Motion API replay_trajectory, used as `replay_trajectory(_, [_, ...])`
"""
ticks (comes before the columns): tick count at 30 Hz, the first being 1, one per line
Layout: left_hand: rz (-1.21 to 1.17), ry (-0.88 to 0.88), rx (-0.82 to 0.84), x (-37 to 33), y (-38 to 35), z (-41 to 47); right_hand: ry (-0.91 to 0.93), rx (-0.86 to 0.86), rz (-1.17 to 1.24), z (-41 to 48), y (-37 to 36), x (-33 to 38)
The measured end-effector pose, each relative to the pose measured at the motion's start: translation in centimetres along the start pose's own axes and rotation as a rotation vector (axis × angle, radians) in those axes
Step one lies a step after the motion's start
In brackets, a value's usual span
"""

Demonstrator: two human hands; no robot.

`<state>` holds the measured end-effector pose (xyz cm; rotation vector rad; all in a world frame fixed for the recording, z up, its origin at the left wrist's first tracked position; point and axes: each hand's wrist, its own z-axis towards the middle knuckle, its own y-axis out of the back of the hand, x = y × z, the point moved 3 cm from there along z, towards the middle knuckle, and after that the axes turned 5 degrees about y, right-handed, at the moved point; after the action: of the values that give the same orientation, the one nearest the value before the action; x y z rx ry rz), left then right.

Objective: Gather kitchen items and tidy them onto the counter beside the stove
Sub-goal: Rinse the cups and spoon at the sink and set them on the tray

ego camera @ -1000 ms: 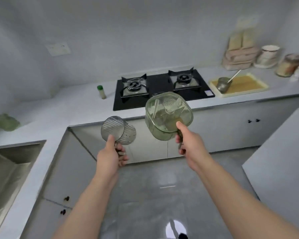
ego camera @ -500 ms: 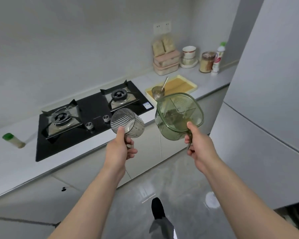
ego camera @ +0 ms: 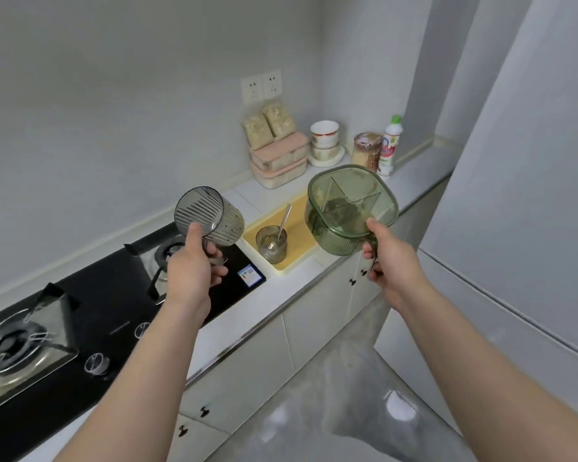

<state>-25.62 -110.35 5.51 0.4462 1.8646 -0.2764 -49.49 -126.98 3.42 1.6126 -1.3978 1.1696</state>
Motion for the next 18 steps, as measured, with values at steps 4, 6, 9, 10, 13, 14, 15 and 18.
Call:
replay_trajectory(4, [0.024, 0.023, -0.005, -1.0, -2.7, 4.9, -0.034, -0.025, -0.003, 6.2, -1.0, 1.4])
replay_trajectory(6, [0.011, 0.056, -0.020, -1.1, -3.7, 7.3, -0.048, -0.025, -0.015, 9.7, -1.7, 1.9])
replay_trajectory(9, [0.004, 0.087, -0.066, -1.0, -5.3, 11.0, -0.079, 0.000, -0.040, 16.0, -3.1, 2.4])
replay_trajectory(10, [0.004, 0.098, -0.086, -1.0, -5.7, 12.0, -0.089, 0.013, -0.055, 17.9, -3.5, 2.4])
replay_trajectory(13, [-0.024, 0.133, -0.148, -1.6, -7.1, 14.8, -0.108, 0.076, -0.142, 24.2, -4.8, 3.0])
replay_trajectory(14, [-0.015, 0.143, -0.164, -1.9, -7.5, 15.6, -0.107, 0.102, -0.181, 26.2, -5.2, 3.2])
replay_trajectory(15, [0.008, 0.150, -0.181, -2.1, -8.0, 16.5, -0.109, 0.132, -0.232, 28.3, -5.6, 3.4])
replay_trajectory(18, [0.061, 0.183, -0.233, -2.3, -9.6, 18.8, -0.104, 0.237, -0.418, 33.7, -6.6, 3.8])
